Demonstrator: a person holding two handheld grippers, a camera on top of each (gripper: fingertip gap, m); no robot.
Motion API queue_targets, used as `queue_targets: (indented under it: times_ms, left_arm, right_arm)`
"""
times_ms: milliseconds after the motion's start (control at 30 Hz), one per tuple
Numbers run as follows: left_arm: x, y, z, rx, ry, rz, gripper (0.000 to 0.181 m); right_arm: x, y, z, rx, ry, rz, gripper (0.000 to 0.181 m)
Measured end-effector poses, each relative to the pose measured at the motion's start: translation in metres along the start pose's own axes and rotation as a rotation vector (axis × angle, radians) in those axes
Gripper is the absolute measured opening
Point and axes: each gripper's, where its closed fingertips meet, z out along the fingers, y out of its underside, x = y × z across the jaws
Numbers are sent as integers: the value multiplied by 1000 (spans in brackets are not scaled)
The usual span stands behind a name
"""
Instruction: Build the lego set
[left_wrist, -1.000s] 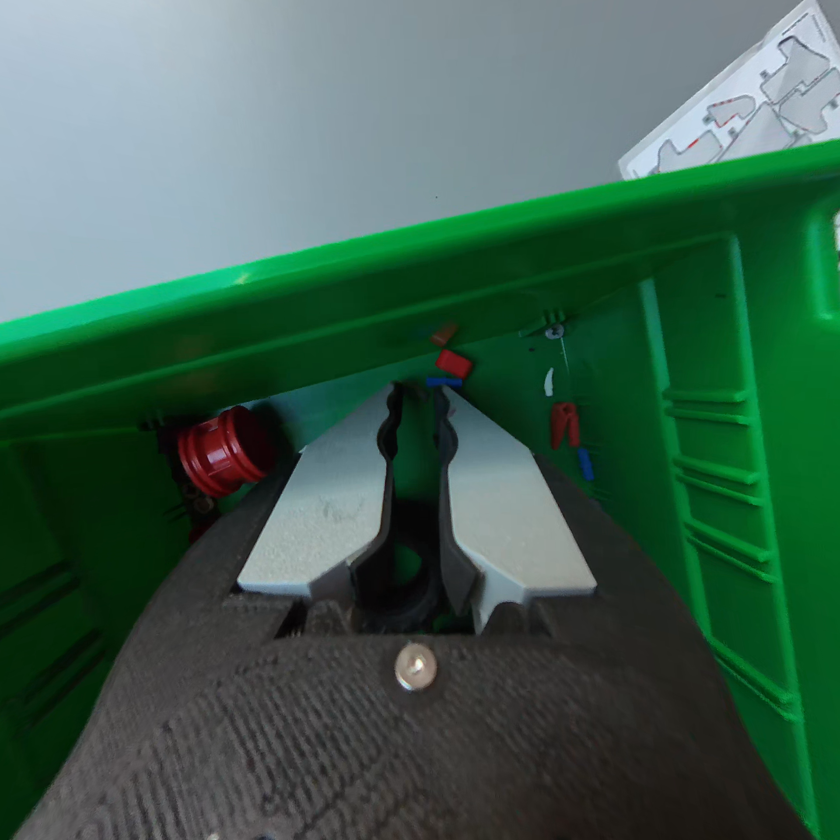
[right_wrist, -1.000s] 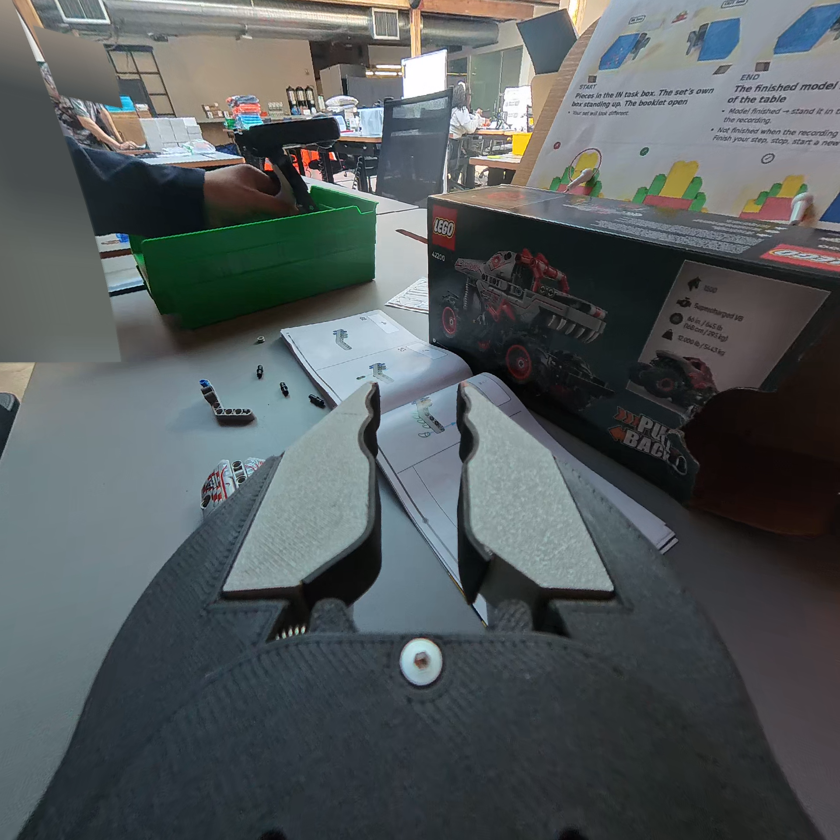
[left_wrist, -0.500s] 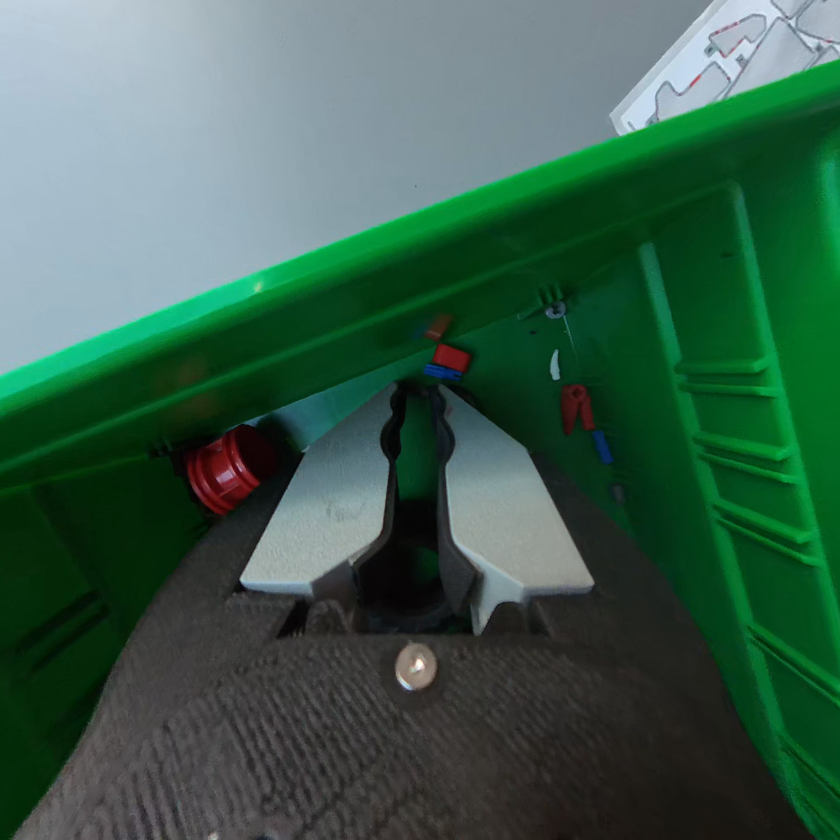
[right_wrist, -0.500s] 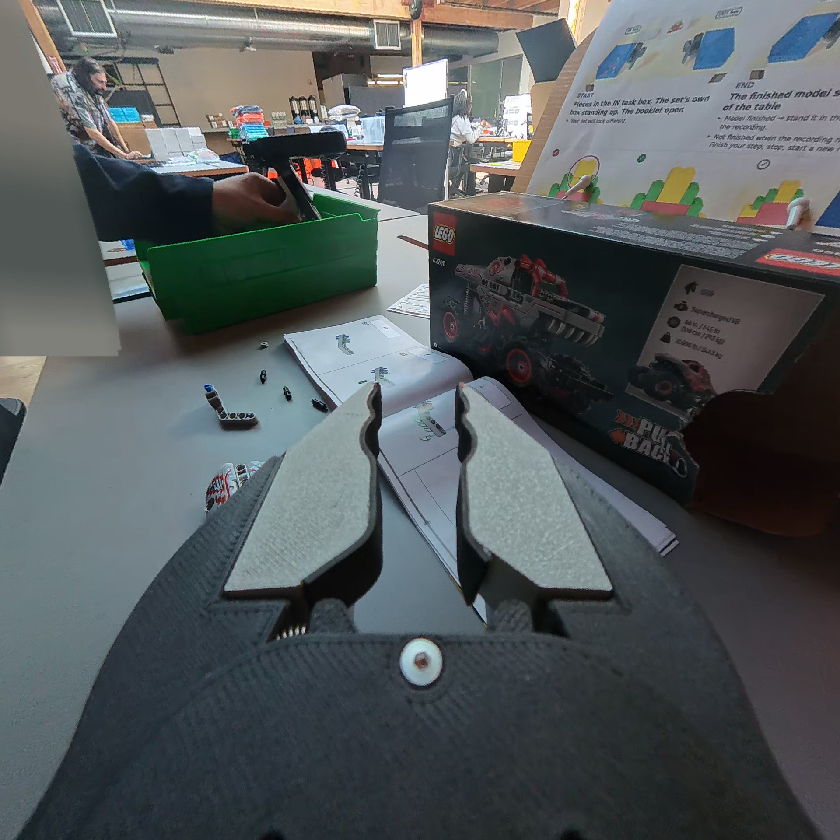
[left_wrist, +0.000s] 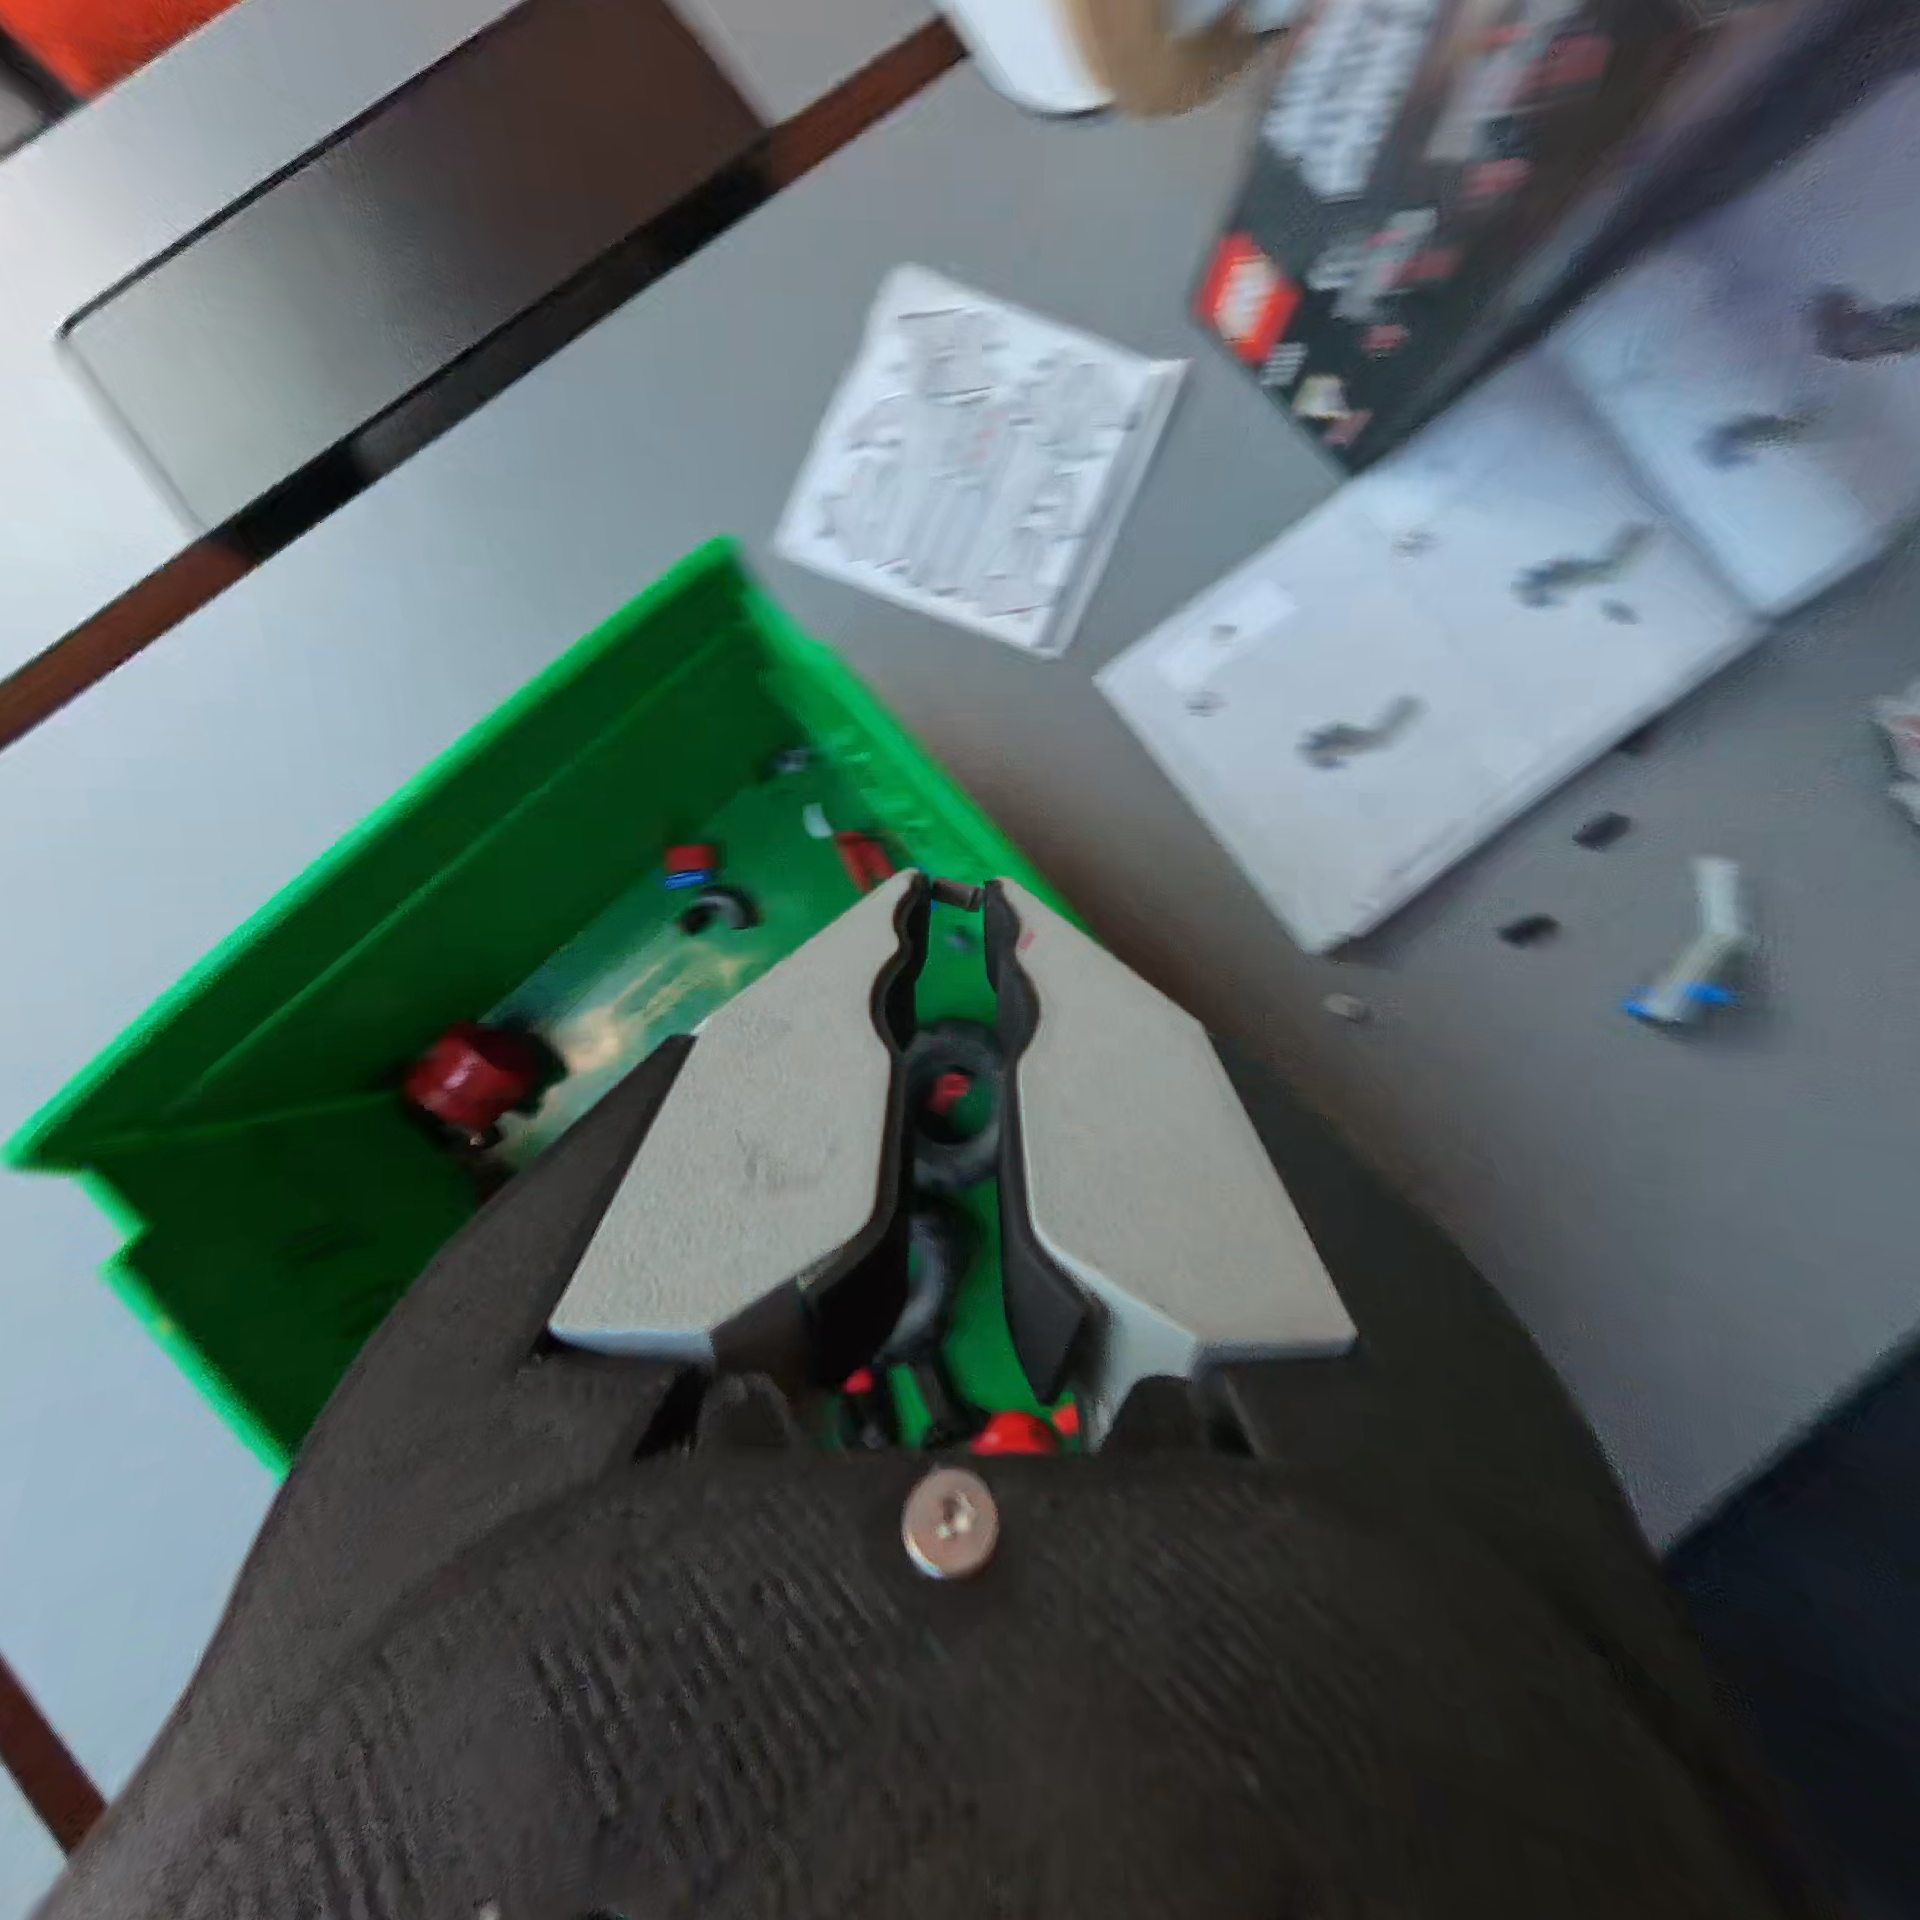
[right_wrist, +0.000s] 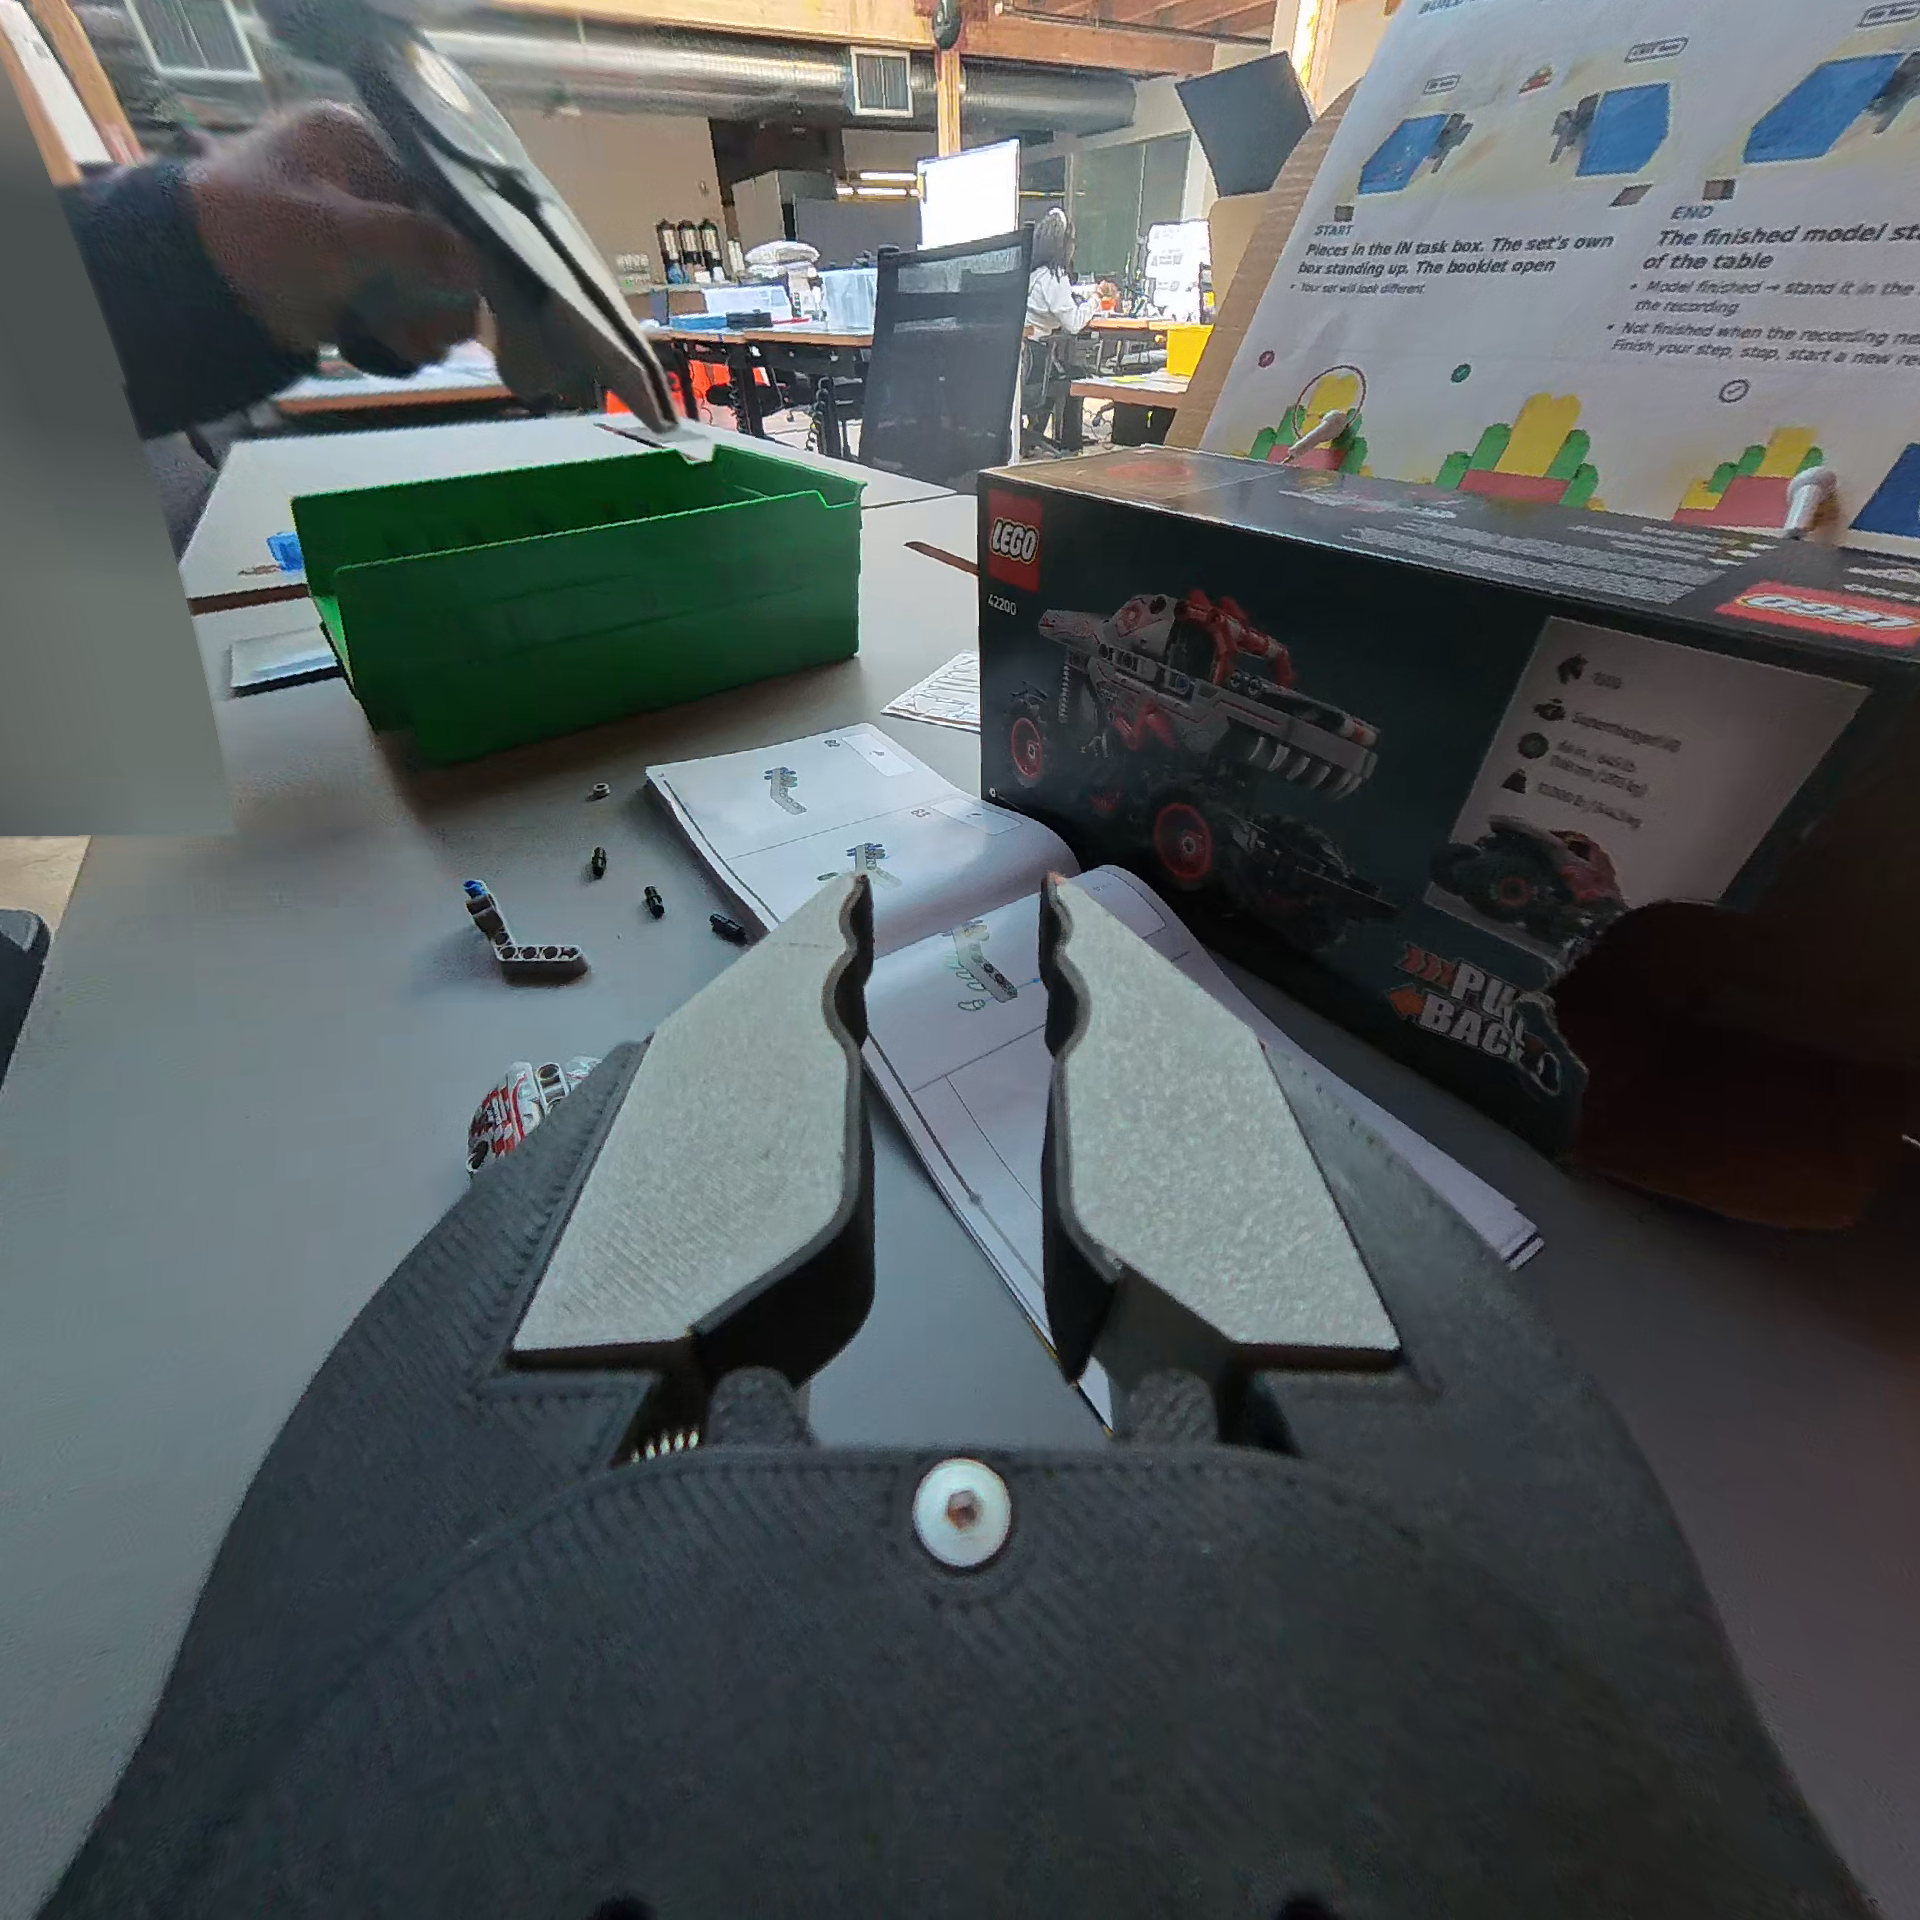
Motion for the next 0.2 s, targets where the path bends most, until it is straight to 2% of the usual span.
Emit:
queue_targets:
  times_ms: [33,133,200]
  left_arm:
    - [32,-3,-13,11,52,62,8]
    - [121,8,-30,8,135,242,8]
    - [166,31,-20,-29,159,327,8]
  right_arm:
    - [0,0,0,-3,2,-2,28]
    - [0,0,0,-1,8,-8,28]
    - [0,-1,-1,1,13,-13,28]
